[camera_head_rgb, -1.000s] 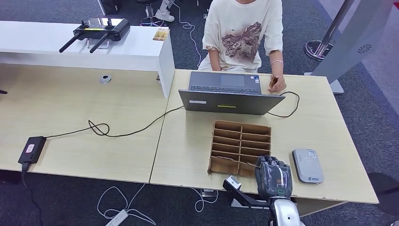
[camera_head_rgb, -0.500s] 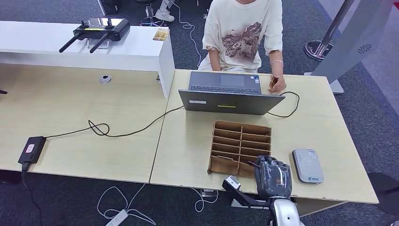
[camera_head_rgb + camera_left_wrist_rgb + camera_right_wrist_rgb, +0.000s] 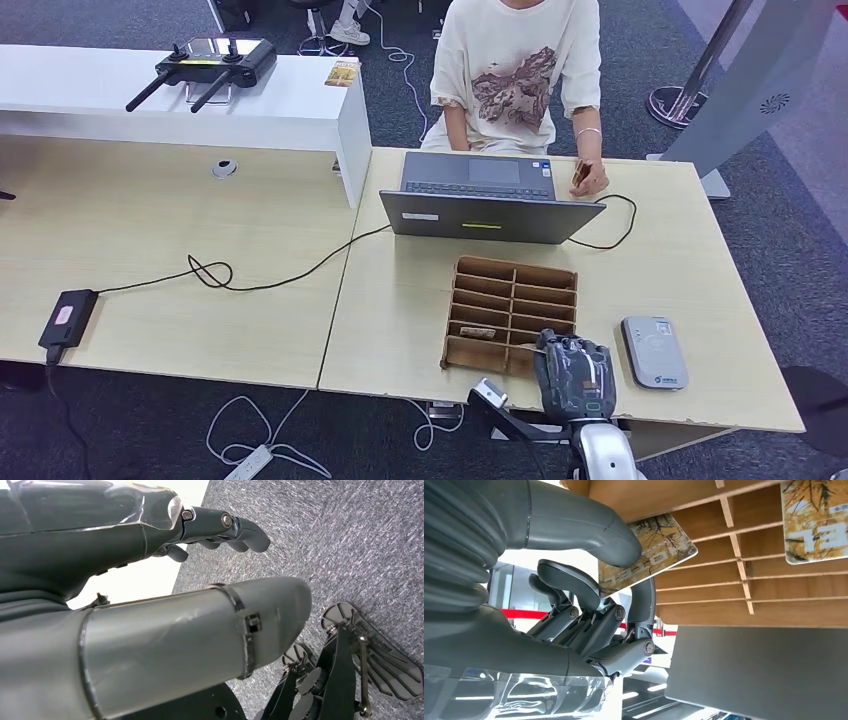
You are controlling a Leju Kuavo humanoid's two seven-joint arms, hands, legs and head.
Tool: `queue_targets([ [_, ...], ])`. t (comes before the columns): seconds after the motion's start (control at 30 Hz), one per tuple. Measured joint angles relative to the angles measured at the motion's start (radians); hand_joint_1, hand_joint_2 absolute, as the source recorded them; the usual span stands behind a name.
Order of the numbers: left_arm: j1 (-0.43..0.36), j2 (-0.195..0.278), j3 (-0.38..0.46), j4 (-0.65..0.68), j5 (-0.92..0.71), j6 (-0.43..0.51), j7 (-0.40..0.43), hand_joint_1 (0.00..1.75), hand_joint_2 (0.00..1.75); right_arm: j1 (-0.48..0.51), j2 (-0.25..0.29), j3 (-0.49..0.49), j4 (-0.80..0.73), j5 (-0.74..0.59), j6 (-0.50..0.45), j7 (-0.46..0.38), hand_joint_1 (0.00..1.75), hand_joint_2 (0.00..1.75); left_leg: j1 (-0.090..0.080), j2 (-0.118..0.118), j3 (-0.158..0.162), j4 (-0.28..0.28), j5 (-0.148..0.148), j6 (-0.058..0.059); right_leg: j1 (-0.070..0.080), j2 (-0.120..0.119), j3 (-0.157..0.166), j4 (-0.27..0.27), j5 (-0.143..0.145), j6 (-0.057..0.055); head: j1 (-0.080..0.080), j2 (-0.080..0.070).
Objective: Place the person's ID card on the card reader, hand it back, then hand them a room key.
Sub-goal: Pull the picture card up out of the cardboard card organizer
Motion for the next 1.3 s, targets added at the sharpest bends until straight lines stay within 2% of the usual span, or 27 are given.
queue_targets([
  [0.3, 0.000, 0.000, 0.000, 0.000, 0.006, 0.007, -0.001, 0.00, 0.00, 0.002, 0.018, -0.002, -0.024, -0.051, -0.020, -0.075, 1.71, 1.75, 0.000, 0.000, 0.000, 0.000, 0.000, 0.000, 0.000, 0.000, 0.000, 0.000, 0.000, 0.000, 0.000, 0.000],
  [0.73, 0.000, -0.001, 0.000, 0.000, 0.010, 0.011, -0.001, 0.00, 0.00, 0.013, 0.027, -0.013, -0.051, -0.124, -0.024, -0.110, 1.73, 1.75, 0.000, 0.000, 0.000, 0.000, 0.000, 0.000, 0.000, 0.000, 0.000, 0.000, 0.000, 0.000, 0.000, 0.000],
  [0.93, 0.000, -0.002, 0.000, 0.000, 0.012, 0.014, -0.001, 0.00, 0.00, 0.029, 0.031, -0.029, -0.089, -0.224, -0.024, -0.160, 1.75, 1.75, 0.000, 0.000, 0.000, 0.000, 0.000, 0.000, 0.000, 0.000, 0.000, 0.000, 0.000, 0.000, 0.000, 0.000],
  [1.3, -0.001, -0.003, 0.000, 0.000, 0.008, 0.017, 0.000, 0.00, 0.00, 0.057, 0.037, -0.056, -0.194, -0.503, -0.020, -0.317, 1.75, 1.75, 0.000, 0.000, 0.000, 0.000, 0.000, 0.000, 0.000, 0.000, 0.000, 0.000, 0.000, 0.000, 0.000, 0.000],
])
